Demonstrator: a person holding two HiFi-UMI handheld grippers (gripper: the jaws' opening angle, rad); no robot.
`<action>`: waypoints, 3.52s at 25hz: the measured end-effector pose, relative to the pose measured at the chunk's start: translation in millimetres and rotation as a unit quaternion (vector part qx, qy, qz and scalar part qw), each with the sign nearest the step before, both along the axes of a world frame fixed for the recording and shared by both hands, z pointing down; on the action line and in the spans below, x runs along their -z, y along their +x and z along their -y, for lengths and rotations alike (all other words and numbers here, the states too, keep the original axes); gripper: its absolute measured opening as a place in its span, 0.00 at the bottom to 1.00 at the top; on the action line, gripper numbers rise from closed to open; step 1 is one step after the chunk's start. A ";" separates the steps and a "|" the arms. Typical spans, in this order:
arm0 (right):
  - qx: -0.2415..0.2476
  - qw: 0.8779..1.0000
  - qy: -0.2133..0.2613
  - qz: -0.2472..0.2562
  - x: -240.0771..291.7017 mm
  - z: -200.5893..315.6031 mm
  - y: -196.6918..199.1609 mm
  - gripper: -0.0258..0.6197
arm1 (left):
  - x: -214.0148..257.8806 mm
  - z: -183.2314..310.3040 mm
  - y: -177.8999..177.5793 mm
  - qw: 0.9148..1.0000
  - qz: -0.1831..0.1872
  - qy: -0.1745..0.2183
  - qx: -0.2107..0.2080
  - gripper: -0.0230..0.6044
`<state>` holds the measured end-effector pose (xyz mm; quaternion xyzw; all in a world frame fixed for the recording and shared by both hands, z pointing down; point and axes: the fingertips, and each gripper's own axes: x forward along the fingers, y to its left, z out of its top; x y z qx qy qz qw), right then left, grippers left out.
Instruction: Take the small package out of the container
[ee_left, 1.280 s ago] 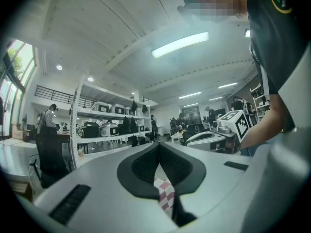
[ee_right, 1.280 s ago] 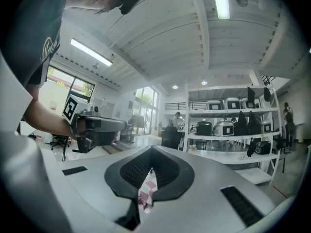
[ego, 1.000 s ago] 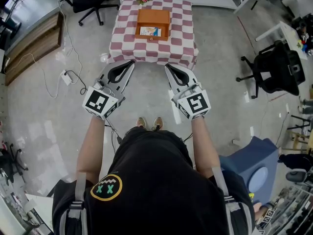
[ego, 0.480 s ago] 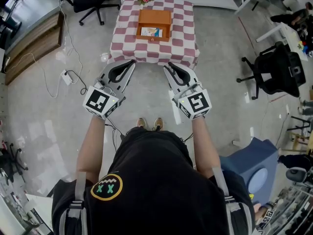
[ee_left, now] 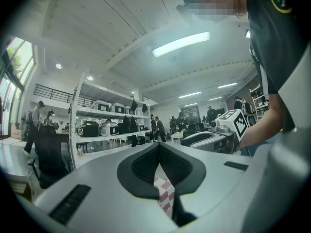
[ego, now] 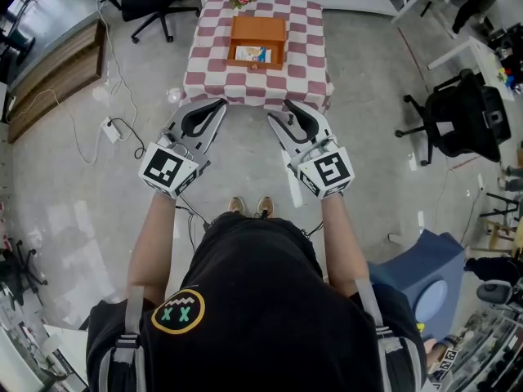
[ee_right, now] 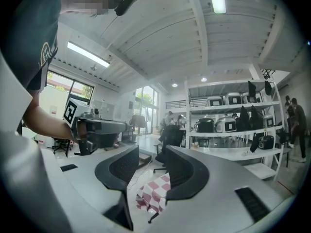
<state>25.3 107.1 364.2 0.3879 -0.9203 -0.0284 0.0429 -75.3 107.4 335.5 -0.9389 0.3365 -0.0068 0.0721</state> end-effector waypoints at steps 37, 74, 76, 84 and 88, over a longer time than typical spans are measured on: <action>0.006 1.000 -0.021 -0.002 -12.7 9.1 11.8 0.96 | 1.2 6.3 12.8 1.000 0.005 0.002 0.002 0.06; 0.009 1.000 -0.020 -0.007 -34.8 105.6 61.7 0.96 | -19.6 103.6 61.6 1.000 0.015 -0.003 0.005 0.06; 0.007 1.000 -0.025 -0.009 -38.4 126.5 59.4 0.96 | -23.8 125.5 58.6 1.000 0.013 -0.008 0.002 0.06; -0.014 0.999 -0.045 -0.018 -49.1 211.4 48.6 0.96 | -35.2 214.3 39.6 1.000 0.001 -0.025 -0.006 0.06; -0.024 0.998 -0.051 -0.023 -50.6 249.8 43.6 0.96 | -38.4 255.2 32.4 0.999 -0.005 -0.035 -0.017 0.06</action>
